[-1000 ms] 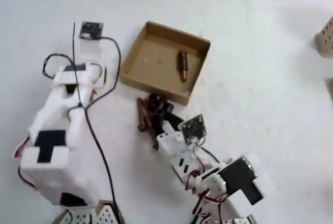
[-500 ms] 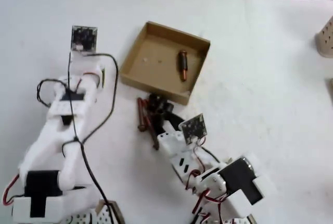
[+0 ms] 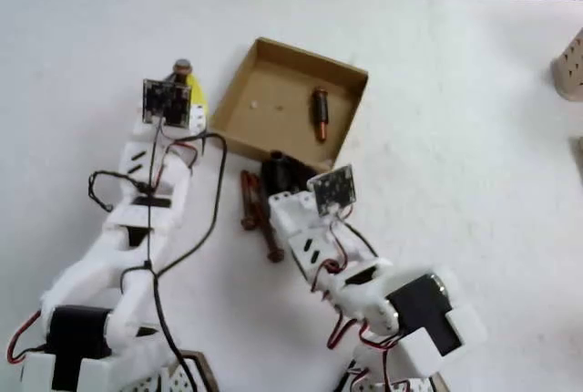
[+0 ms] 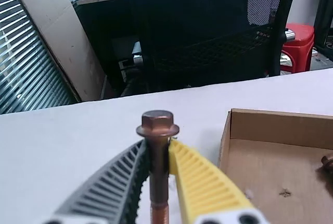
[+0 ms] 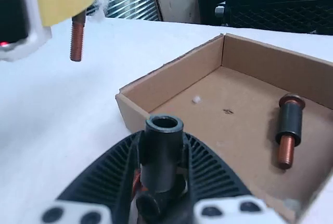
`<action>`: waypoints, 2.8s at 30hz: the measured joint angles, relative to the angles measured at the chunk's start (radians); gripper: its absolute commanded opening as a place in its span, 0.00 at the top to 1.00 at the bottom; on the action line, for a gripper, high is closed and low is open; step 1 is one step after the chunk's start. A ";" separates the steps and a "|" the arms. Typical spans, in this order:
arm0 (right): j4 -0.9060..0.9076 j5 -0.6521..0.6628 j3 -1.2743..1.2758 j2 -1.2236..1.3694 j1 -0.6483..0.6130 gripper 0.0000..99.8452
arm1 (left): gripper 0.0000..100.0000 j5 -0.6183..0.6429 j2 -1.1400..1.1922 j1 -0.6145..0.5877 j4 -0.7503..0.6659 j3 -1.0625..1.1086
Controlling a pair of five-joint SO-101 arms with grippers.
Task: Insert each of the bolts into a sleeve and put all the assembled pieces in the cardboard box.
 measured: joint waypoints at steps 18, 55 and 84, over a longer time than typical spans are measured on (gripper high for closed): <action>-0.308 0.091 -0.334 0.523 -0.023 0.98 | 0.98 0.238 0.000 0.068 0.080 -0.072; -0.540 0.114 -0.292 0.612 -0.037 0.98 | 0.98 0.275 0.054 0.301 0.038 -0.040; -0.503 0.114 -0.293 0.612 -0.037 0.98 | 0.98 0.351 -0.158 0.301 0.252 0.000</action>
